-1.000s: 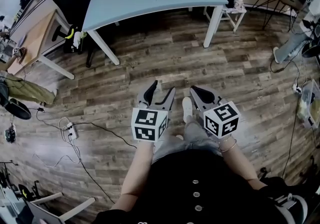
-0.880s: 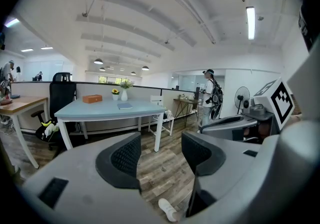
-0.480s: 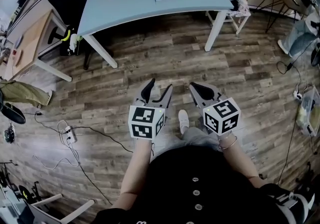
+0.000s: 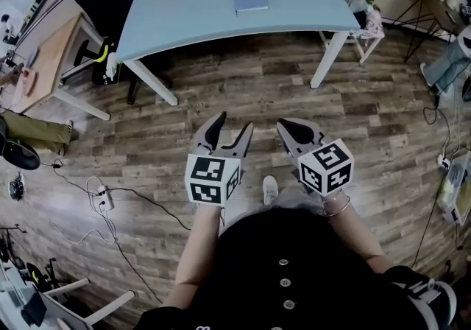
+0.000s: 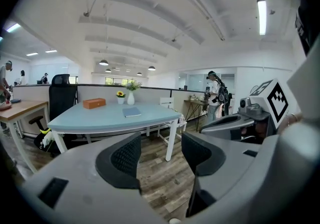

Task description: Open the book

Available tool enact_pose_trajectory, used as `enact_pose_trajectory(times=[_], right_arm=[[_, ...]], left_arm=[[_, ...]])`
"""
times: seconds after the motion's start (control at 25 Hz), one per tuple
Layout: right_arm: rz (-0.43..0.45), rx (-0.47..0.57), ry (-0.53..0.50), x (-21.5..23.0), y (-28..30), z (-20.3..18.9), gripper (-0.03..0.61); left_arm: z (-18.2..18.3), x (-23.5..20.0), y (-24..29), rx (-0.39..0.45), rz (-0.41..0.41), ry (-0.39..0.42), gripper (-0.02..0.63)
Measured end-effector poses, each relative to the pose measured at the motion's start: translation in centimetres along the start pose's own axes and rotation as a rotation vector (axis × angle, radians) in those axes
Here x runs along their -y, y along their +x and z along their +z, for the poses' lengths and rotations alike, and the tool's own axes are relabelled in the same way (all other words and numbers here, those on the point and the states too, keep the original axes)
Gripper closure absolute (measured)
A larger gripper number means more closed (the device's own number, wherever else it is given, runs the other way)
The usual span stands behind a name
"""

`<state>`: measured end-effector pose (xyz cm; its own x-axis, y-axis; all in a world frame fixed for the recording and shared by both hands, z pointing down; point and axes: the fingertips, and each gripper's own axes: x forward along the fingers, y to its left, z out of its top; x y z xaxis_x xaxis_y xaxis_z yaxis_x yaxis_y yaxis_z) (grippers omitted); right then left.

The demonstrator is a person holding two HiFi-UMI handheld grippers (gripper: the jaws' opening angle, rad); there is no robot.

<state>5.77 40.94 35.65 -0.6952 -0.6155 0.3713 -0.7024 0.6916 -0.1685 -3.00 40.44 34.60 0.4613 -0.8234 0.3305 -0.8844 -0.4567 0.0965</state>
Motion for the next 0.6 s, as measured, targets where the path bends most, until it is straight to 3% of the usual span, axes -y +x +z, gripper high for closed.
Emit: enact_pose_trajectory(times=[0.28,0.6], right_arm=[[0.051,0.003,-0.003,3.3,3.0,1.7,0.577],[0.029,-0.010,0.034,6.3,4.1,1.9,0.576]], left_arm=[[1.6,-1.6,3.9,-0.003,0.028,-0.031,0.379],[1.6,-2.8,6.8,-0.040,0.024,-0.045,0.379]])
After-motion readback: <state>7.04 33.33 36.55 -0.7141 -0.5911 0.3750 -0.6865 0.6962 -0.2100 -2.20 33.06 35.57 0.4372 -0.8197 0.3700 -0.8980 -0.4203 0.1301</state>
